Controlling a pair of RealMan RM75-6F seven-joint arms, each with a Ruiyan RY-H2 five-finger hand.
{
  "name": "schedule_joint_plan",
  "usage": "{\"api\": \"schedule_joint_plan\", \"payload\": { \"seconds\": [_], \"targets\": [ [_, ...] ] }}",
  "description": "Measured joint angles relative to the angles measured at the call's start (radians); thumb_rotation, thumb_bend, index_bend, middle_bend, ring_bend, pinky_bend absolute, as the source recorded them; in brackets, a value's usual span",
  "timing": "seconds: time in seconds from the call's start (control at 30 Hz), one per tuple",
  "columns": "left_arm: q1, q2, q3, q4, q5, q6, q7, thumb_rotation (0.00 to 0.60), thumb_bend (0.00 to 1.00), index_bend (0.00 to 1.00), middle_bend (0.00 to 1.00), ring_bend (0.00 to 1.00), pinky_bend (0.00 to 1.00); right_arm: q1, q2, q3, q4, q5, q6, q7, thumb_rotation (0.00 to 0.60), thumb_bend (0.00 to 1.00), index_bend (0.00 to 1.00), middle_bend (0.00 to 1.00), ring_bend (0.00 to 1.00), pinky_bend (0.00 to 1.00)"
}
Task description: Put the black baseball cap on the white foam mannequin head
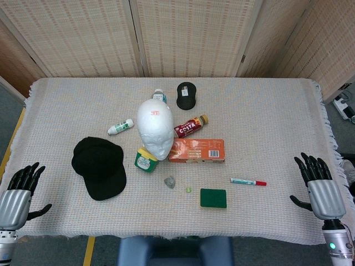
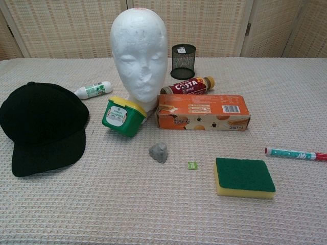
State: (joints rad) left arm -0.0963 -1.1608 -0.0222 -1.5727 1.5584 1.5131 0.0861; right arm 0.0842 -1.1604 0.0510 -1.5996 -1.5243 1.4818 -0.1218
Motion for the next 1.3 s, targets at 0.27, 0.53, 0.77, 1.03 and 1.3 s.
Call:
{"api": "schedule_joint_plan", "payload": {
  "seconds": [0.27,0.53,0.77,1.03,1.3],
  "targets": [
    [-0.004,-0.011,0.017,-0.008,0.035,-0.003,-0.042,0.600,0.13,0.09,0.24,0.07,0.26,-0.003,0.004,0.006,-0.003,0.012,0.003,-0.001,0.600,0.02,0.00,0.00,0.00,0.00],
    [-0.001,-0.154,0.071,0.132,0.219,0.075,-0.169,0.600,0.13,0.41,0.86,0.66,0.78,0.000,-0.006,0.002,-0.001,0.024,-0.014,-0.047,0.600,0.02,0.00,0.00,0.00,0.00],
    [-0.036,-0.325,0.104,0.333,0.303,0.087,-0.239,0.600,0.13,0.53,1.00,0.95,1.00,-0.002,-0.021,0.004,0.002,0.034,-0.011,-0.083,0.600,0.02,0.00,0.00,0.00,0.00],
    [-0.093,-0.477,0.117,0.503,0.332,0.050,-0.268,0.600,0.22,0.54,1.00,1.00,1.00,0.002,-0.016,0.016,0.000,0.073,-0.032,-0.096,0.600,0.02,0.00,0.00,0.00,0.00],
    [-0.124,-0.591,0.097,0.682,0.310,0.034,-0.256,0.600,0.28,0.53,1.00,1.00,1.00,0.003,-0.005,0.021,-0.003,0.086,-0.040,-0.086,0.600,0.02,0.00,0.00,0.00,0.00]
  ]
}}
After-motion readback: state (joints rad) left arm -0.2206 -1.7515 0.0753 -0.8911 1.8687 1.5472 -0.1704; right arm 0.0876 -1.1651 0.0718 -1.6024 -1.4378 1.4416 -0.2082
